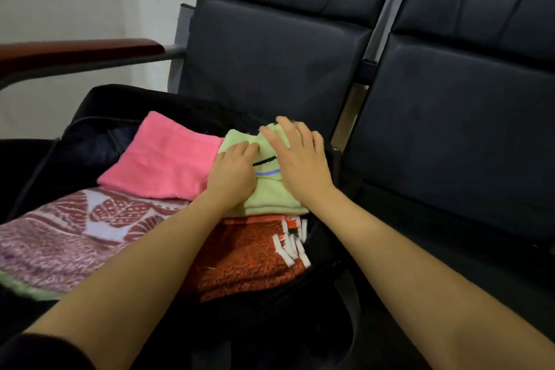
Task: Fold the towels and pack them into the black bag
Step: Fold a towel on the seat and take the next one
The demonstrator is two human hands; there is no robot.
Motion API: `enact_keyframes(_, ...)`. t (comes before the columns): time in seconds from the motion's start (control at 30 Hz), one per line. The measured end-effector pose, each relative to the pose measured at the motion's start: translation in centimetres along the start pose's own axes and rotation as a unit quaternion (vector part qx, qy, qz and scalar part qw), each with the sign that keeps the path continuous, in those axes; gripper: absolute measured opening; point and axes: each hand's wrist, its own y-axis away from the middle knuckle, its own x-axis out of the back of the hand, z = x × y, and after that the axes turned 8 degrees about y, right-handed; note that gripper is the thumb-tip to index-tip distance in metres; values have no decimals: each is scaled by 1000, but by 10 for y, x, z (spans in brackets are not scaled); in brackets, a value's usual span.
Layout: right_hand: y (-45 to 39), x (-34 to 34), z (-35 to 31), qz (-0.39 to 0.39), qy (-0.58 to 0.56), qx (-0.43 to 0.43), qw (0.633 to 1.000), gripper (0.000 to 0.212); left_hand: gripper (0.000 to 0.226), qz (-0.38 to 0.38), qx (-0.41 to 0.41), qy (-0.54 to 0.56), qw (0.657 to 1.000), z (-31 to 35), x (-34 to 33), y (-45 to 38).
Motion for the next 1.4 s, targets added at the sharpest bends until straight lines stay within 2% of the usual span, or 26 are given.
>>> enact_keyframes(0.1, 1, 1, 2, 45, -12, 95, 994, 52, 53, -29, 30, -22, 999, -7, -8, 3)
enact_keyframes(0.17, -1, 1, 3, 12, 5, 136, 991, 46, 55, -60, 46, -37, 996, -9, -10, 3)
enact_keyframes(0.2, -3, 1, 5, -30, 33, 142, 989, 40, 56, -73, 56, -40, 995, -9, -9, 3)
enact_keyframes(0.27, -4, 4, 10, -147, 76, 104, 981, 37, 57, -90, 72, -40, 992, -10, -9, 2)
enact_keyframes(0.33, 0, 2, 15, -235, 50, 52, 969, 47, 58, -105, 78, -37, 991, -10, -8, 2)
enact_keyframes(0.5, 7, -4, 15, -307, 19, -8, 952, 57, 58, -128, 89, -48, 987, -8, -6, 5)
enact_keyframes(0.7, 18, 22, 18, -267, -7, -64, 962, 56, 52, -69, 120, -37, 990, 15, 14, 21)
enact_keyframes(0.8, 28, 47, 28, -229, -53, -114, 965, 53, 69, -23, 104, -7, 994, 44, 34, 28)
enact_keyframes(0.9, 44, 74, 47, -201, -74, -140, 967, 48, 39, -20, 95, 14, 995, 84, 55, 29)
enact_keyframes(1.0, 70, 103, 74, -180, -104, -191, 959, 41, 31, -3, 59, 27, 998, 124, 64, 38)
enact_keyframes(1.2, 150, 153, 136, -183, -187, -300, 917, 31, 30, -32, -5, 104, 994, 215, 42, 71)
enact_keyframes(1.4, 248, 193, 217, -194, -189, -410, 871, 24, 28, -110, -90, 185, 972, 326, -2, 101)
